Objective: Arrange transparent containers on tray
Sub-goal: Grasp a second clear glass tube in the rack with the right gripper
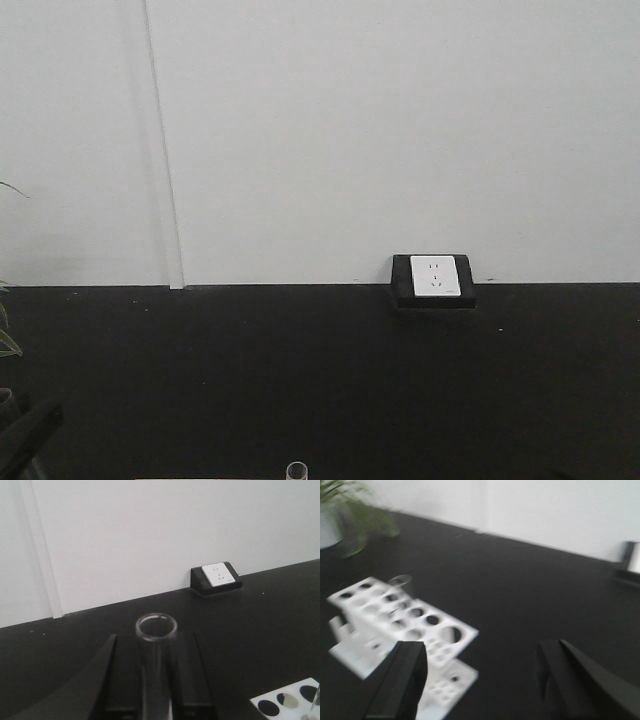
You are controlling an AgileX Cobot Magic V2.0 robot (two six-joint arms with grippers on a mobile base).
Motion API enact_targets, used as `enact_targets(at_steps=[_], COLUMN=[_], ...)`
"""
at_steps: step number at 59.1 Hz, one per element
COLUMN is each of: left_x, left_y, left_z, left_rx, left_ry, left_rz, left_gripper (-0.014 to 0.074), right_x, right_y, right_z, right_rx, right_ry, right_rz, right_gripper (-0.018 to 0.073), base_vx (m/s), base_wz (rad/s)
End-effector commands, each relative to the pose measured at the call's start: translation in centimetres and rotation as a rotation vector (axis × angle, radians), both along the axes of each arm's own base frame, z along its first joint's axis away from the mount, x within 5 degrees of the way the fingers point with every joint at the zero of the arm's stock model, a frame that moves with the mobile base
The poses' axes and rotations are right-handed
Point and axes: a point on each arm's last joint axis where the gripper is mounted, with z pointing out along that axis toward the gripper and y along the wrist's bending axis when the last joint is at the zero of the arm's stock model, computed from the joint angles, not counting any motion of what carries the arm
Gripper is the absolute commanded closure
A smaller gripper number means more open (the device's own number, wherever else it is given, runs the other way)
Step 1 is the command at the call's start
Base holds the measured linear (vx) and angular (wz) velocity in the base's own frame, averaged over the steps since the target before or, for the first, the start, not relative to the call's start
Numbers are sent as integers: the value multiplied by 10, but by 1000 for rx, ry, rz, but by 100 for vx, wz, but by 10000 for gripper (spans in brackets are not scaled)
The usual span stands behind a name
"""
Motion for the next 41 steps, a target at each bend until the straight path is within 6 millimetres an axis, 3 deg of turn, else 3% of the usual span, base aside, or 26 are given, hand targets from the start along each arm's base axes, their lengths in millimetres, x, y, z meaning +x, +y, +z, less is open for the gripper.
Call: enact_targets(at_steps=[1,16,27,41], left_x=[0,0,0,0], left_y=[-2,-2,-2,-2], left_z=[21,21,21,21], left_rx=[-53,-53,-53,-54], left_ry=[-111,-112,-112,-112], left_rz=[-16,-16,-16,-16], left_gripper=[545,542,540,540], right_x=[8,41,71,94], right_y=[27,81,112,129], right_z=[6,-28,-28,-33], right_rx=[40,80,79,95], right_ry=[-87,-69,-67,-50], right_rz=[117,211,214,176], right_gripper=[36,32,32,32], base_vx=[0,0,0,0], base_wz=[0,0,0,0])
